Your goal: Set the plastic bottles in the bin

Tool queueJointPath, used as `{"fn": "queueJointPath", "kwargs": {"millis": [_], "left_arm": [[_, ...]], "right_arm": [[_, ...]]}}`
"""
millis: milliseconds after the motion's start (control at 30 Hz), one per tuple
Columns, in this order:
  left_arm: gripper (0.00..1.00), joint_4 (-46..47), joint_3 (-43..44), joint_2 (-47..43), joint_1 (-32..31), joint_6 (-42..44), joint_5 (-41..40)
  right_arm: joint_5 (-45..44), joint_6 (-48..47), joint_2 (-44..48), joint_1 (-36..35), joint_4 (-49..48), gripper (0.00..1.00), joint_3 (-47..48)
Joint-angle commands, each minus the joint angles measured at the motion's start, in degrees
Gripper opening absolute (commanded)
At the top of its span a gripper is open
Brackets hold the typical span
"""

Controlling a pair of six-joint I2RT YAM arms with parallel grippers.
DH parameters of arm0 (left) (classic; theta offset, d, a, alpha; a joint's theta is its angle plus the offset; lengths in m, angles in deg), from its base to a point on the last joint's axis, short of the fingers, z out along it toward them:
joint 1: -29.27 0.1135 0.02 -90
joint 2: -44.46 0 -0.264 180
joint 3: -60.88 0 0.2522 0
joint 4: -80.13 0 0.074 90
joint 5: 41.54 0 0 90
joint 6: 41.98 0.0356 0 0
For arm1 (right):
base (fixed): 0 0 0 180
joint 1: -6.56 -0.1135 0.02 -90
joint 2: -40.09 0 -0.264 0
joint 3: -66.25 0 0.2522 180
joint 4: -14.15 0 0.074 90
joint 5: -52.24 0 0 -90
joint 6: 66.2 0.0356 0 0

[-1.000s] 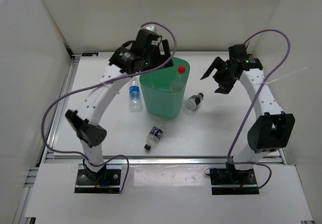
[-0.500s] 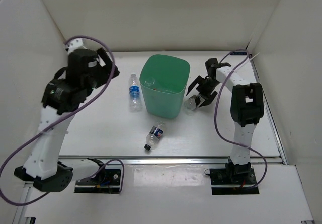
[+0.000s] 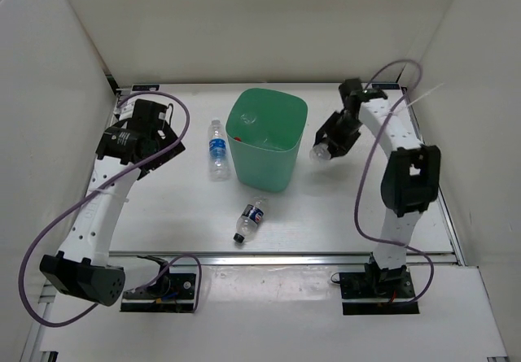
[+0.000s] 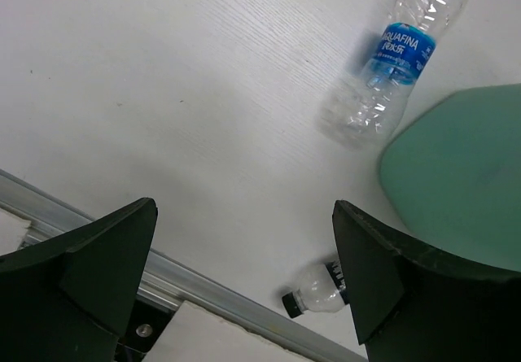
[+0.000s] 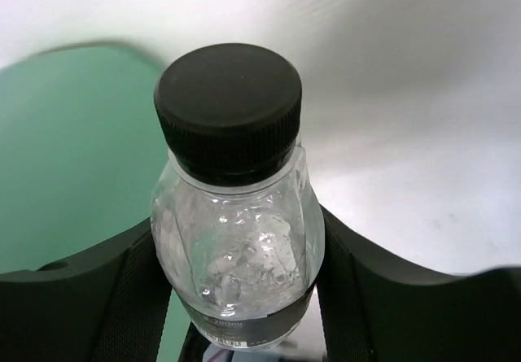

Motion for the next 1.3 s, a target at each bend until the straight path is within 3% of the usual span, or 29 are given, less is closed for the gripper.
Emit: {"fn": "queueJointPath", "kwargs": {"millis": [0,33,167,300,333,367,400,533,700,1067,1267], "left_arm": [[1.00,1.52,-0.69,0.17,0.98,-3.48,0.86],[1.00,1.52,-0.69,0.86,0.99,-3.49,1.38],[1.00,3.36,-2.45,2.18,0.99,-4.11,3.67],[1.00,4.07,-3.67,4.47,0.99,-5.16,4.29],[1.00,5.81,-3.68,4.47,0.99,-5.16,4.98],[1.00,6.61,-4.29,5.26,0.99,-5.16,4.99],[1.00,7.48,-4.29,6.40,0.99,-5.16,5.78],[1.00,12.58,-4.99,9.65,0.99,-5.16,8.24],[1.00,25.92,-8.69,15.78,0.99,-5.16,14.12],[1.00,31.66,6.86,37.58,-2.79,0.38,17.38],[1.00,32.19,9.59,46.12,-2.79,1.52,20.01]], "right_arm": [[-9.32,-0.59,12.56,-1.78,7.85,0.39,12.54],[-10.90,-0.59,13.26,-3.88,8.40,0.40,20.75],[-15.84,-3.47,14.41,-9.95,3.76,0.46,33.64],[-14.35,-8.93,11.88,-15.75,-3.73,0.55,36.03],[-15.31,-9.90,8.64,-18.20,-2.68,0.60,37.35],[-16.36,-9.91,7.05,-19.01,-1.02,0.88,38.66],[-16.37,-10.43,5.46,-19.54,0.56,1.00,39.81],[-17.50,-10.43,4.47,-19.54,7.35,1.00,43.96],[-18.05,-14.74,17.39,-16.91,0.93,1.00,29.02],[-11.11,-18.43,21.27,-13.83,4.89,1.00,26.47],[-8.03,-19.05,22.50,-10.85,4.36,1.00,24.61]]}}
